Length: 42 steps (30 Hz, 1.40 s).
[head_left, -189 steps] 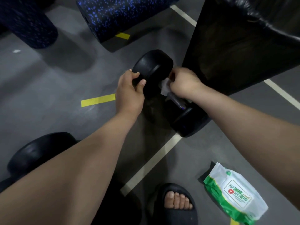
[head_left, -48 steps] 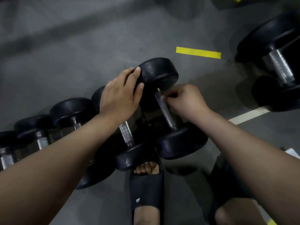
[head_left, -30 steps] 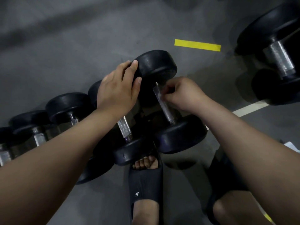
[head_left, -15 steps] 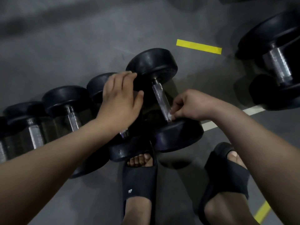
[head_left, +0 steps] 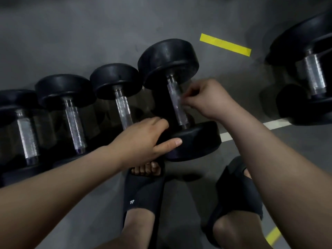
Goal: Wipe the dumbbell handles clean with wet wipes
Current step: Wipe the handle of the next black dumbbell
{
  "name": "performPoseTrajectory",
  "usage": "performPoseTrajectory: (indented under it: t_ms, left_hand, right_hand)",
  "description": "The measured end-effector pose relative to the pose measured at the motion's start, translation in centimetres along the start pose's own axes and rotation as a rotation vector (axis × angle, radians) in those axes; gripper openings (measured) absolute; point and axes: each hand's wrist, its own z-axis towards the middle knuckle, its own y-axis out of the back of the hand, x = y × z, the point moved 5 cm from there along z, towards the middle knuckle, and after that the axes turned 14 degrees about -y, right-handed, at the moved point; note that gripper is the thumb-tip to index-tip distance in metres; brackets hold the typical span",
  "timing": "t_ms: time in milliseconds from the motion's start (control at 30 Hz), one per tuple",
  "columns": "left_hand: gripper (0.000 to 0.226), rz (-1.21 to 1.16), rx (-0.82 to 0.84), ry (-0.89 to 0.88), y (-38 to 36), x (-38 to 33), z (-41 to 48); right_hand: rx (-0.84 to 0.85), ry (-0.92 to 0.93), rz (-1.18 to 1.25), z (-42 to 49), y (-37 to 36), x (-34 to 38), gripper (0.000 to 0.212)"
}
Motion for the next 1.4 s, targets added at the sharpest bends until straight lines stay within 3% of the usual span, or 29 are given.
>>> performPoseTrajectory:
  t_ms: [133, 333, 533, 733, 900, 1033, 1200, 1400]
  left_hand:
    - [0.068, -0.099, -0.045, 0.052, 0.3, 0.2, 0.1]
    - [0.067, -0.187, -0.064, 0.075, -0.1, 0.9, 0.0]
    - [0.072, -0.135, -0.039, 0.004, 0.2, 0.1, 0.0]
    - [0.061, -0.170, 0.008, -0.107, 0.0, 0.2, -0.5]
    - [0.060, -0.116, 0.008, -0.099, 0.0, -0.4, 0.0]
    - [0.066, -0.073, 0.020, -0.062, 0.1, -0.9, 0.2]
    - [0.068, -0.118, -0.008, -0.028, 0.3, -1.6, 0.5]
    - [0.056, -0.157, -0.046, -0.003, 0.2, -2.8, 1.9]
  right_hand:
    - [-0.152, -0.043, 0.297, 1.8, -0.5, 0.5, 0.007]
    - [0.012, -0.064, 0.147, 0.8, -0.2, -1.1, 0.002]
    - [-0.167, -0.062, 0.311, 3.0, -0.7, 0.4, 0.008]
    - [0.050, -0.018, 0.125, 1.8, 0.1, -0.5, 0.002]
    - [-0.119, -0.018, 0.202, 2.9, -0.2, 0.9, 0.004]
    - [0.005, 0.002, 0.121, 1.3, 0.1, -0.4, 0.003]
    - [0.209, -0.080, -0.153, -0.8, 0.6, -3.2, 0.010]
    - [0.197, -0.130, -0.108, -0.7, 1.2, -4.2, 0.013]
